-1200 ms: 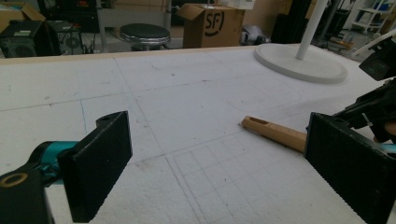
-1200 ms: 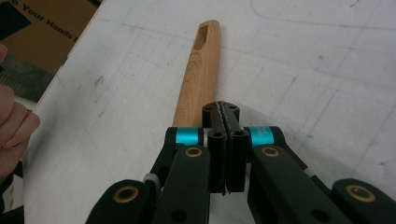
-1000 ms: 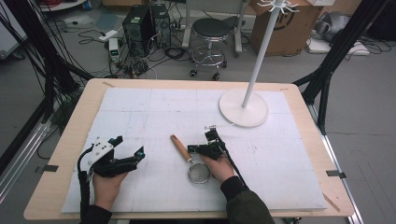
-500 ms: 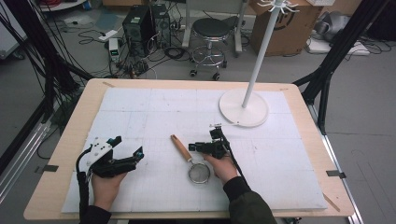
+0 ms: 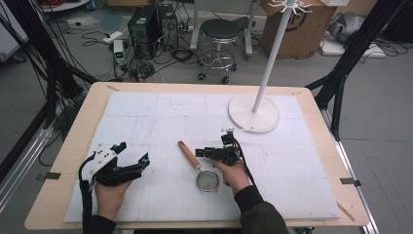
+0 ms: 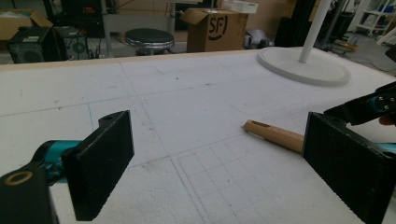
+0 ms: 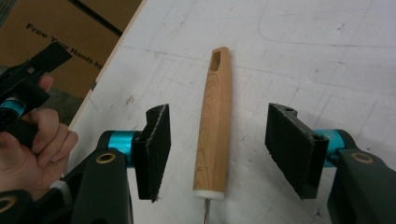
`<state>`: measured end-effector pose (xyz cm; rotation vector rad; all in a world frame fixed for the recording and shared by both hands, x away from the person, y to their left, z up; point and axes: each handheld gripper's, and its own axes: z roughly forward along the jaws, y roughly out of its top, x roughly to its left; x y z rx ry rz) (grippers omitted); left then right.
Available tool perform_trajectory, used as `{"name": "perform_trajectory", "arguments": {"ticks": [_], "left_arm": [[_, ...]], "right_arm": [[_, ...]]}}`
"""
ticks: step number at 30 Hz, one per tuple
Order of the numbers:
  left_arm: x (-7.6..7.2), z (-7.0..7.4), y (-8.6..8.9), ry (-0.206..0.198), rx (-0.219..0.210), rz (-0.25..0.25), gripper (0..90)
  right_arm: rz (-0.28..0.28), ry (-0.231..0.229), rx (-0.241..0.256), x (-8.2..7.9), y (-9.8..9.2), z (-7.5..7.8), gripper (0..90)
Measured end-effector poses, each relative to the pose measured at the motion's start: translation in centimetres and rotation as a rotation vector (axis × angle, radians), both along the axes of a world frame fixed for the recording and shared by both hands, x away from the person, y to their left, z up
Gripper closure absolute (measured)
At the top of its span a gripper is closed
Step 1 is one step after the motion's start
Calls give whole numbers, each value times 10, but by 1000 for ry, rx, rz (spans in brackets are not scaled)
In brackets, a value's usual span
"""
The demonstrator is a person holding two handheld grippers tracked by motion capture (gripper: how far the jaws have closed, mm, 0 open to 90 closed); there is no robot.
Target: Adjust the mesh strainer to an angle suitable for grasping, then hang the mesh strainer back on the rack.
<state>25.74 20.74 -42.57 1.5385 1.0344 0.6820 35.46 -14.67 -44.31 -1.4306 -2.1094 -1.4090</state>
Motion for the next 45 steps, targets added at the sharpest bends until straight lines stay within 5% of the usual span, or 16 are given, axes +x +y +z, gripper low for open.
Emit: {"name": "perform_trajectory", "arguments": {"ticks": [3,12,45], "left_arm": [[0,0,0,-5,2,-2,99],[0,0,1,-4,2,4,99],[-1,0,1,-3,-1,1,99]], "right_arm": [[29,-30,4,-3,2,3,301],[48,-48,-2,-8,4,6,240],[110,-22,-77,-15,19,0,339]]}}
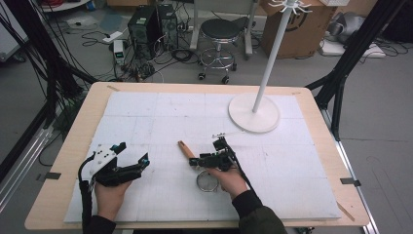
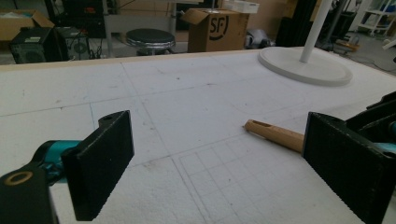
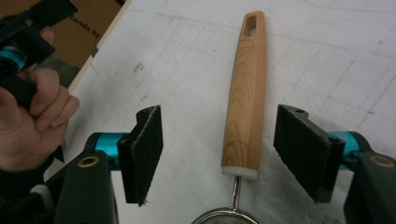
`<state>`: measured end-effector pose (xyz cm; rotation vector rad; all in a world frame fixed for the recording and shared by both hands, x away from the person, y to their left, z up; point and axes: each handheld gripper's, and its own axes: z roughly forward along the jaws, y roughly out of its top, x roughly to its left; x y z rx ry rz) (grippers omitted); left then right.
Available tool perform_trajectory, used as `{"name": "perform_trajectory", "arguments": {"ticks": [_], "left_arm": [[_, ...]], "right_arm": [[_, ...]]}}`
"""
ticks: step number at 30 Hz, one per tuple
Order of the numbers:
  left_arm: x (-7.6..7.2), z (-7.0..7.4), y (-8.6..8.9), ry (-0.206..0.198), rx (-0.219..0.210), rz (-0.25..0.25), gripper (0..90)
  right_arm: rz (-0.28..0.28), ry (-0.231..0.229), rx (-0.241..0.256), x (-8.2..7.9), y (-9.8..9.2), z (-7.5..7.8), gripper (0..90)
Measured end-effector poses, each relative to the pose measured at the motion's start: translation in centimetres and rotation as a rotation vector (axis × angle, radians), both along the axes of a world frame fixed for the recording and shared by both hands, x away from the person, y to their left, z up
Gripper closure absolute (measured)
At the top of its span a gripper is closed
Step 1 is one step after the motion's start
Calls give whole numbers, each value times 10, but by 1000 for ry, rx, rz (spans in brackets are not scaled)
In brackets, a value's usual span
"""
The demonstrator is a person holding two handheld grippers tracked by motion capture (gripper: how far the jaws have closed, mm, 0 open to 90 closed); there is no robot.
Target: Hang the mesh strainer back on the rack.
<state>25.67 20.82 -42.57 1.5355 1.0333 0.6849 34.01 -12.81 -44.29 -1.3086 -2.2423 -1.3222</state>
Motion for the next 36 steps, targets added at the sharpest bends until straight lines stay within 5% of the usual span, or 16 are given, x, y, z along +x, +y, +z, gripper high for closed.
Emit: {"name": "perform_trajectory", "arguments": {"ticks": [25,36], "left_arm": [[0,0,1,5,2,-1,99],[0,0,0,4,3,-2,99]], "right_arm": [[31,-22,-100,-4,13,-5,417],[54,-124,-216,-12,23,-3,530]]}}
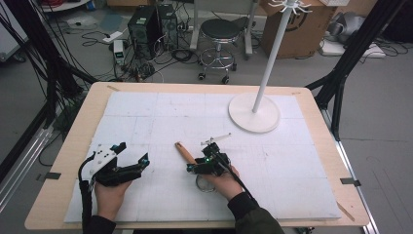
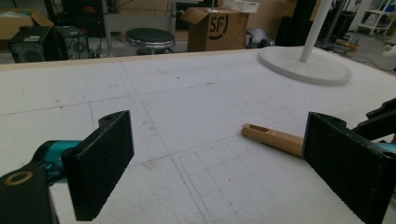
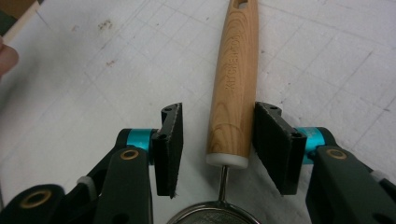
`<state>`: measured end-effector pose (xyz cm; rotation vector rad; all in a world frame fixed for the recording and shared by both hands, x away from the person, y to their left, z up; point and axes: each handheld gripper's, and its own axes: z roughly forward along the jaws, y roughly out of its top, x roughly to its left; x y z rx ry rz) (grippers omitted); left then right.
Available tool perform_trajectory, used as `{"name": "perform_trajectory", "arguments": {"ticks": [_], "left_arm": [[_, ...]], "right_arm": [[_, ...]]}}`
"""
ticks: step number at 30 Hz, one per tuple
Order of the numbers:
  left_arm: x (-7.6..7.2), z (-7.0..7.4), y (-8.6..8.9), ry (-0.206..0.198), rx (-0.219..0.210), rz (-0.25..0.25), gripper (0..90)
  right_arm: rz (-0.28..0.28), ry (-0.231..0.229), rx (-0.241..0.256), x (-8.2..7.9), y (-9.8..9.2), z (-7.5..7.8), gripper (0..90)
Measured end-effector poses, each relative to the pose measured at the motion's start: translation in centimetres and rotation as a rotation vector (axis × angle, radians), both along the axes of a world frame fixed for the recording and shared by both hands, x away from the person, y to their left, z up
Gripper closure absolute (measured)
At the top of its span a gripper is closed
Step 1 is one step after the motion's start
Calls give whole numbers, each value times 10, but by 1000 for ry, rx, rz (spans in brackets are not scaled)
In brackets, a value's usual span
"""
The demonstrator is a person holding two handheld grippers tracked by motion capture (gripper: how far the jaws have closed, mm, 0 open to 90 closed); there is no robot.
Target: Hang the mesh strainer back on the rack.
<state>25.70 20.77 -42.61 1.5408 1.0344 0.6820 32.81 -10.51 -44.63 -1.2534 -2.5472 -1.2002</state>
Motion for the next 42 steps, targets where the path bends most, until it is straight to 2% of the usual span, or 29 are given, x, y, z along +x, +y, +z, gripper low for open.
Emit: {"name": "perform_trajectory", "arguments": {"ticks": [9,14,16,23,30,32,38,41,42], "left_arm": [[0,0,-1,2,10,-2,99],[0,-1,-2,3,13,-6,99],[0,-1,-3,5,14,-10,99],[-1,-1,-4,8,15,-13,99],[-1,-1,-5,4,20,-14,99],[-1,-1,-4,5,16,-9,99],[-1,-1,-4,7,12,-13,99],[-1,-1,-5,4,13,-14,99],[-1,-1,-5,6,12,-13,99]], "right_arm": [[17,-79,-83,-6,7,1,577],[39,-185,-188,-16,15,1,600],[35,-193,-199,-17,17,1,601],[27,-177,-195,-14,15,1,656],[26,-154,-221,-12,18,4,677],[35,-156,-243,-11,20,6,678],[85,-99,-349,-3,32,15,682],[86,-87,-342,-1,32,14,689],[90,-97,-349,-2,32,14,690]]}}
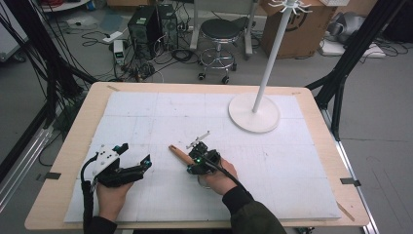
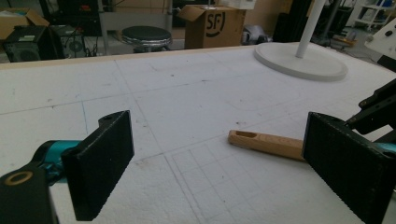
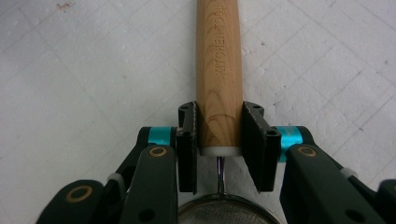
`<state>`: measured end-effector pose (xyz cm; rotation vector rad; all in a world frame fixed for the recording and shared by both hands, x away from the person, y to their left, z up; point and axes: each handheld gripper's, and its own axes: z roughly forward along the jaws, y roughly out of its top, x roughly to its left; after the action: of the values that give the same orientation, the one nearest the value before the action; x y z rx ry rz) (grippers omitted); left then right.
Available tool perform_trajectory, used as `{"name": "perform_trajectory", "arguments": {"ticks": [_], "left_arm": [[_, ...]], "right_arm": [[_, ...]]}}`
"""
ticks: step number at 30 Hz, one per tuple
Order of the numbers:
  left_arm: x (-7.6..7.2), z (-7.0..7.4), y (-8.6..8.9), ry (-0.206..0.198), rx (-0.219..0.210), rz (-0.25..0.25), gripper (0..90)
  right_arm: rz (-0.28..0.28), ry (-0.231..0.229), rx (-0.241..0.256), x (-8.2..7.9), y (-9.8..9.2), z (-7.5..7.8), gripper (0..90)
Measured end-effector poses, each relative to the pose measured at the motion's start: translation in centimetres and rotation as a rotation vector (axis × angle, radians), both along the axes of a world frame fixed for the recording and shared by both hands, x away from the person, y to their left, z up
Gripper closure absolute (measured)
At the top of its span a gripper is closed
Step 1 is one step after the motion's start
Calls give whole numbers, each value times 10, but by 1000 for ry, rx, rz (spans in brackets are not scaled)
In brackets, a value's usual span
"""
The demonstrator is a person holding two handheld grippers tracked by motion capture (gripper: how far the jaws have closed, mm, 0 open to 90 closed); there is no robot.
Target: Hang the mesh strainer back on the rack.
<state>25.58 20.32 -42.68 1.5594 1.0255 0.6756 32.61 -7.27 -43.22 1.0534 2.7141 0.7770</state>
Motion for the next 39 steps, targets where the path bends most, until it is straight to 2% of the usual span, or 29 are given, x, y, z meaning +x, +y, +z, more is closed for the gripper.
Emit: {"name": "perform_trajectory", "arguments": {"ticks": [8,9,12,19,23,26,29,34,36,37,38,39], "left_arm": [[0,0,-2,4,7,-2,99],[0,0,-1,3,4,-1,99],[1,0,2,0,-5,7,99],[1,0,6,-1,-15,14,99],[0,0,6,-1,-15,16,99],[0,0,6,0,-14,14,99],[0,0,5,1,-12,15,99],[-1,0,3,-1,-7,11,99],[-1,0,4,-1,-10,12,99],[-1,0,4,-1,-10,10,99],[-1,0,4,-2,-10,10,99],[-1,0,4,-1,-11,11,99]], "right_arm": [[13,-13,-1,0,0,-1,693],[7,3,7,1,-1,0,694],[23,11,5,3,-1,1,694],[27,48,52,7,-8,1,695],[20,44,77,7,-12,1,694],[-2,46,138,7,-17,6,693],[-19,69,217,10,-26,13,693],[-49,58,277,12,-43,19,692],[-49,48,316,13,-51,20,692],[-39,41,353,12,-56,21,692],[-52,46,386,13,-61,20,692],[-64,43,398,13,-66,20,692]]}}
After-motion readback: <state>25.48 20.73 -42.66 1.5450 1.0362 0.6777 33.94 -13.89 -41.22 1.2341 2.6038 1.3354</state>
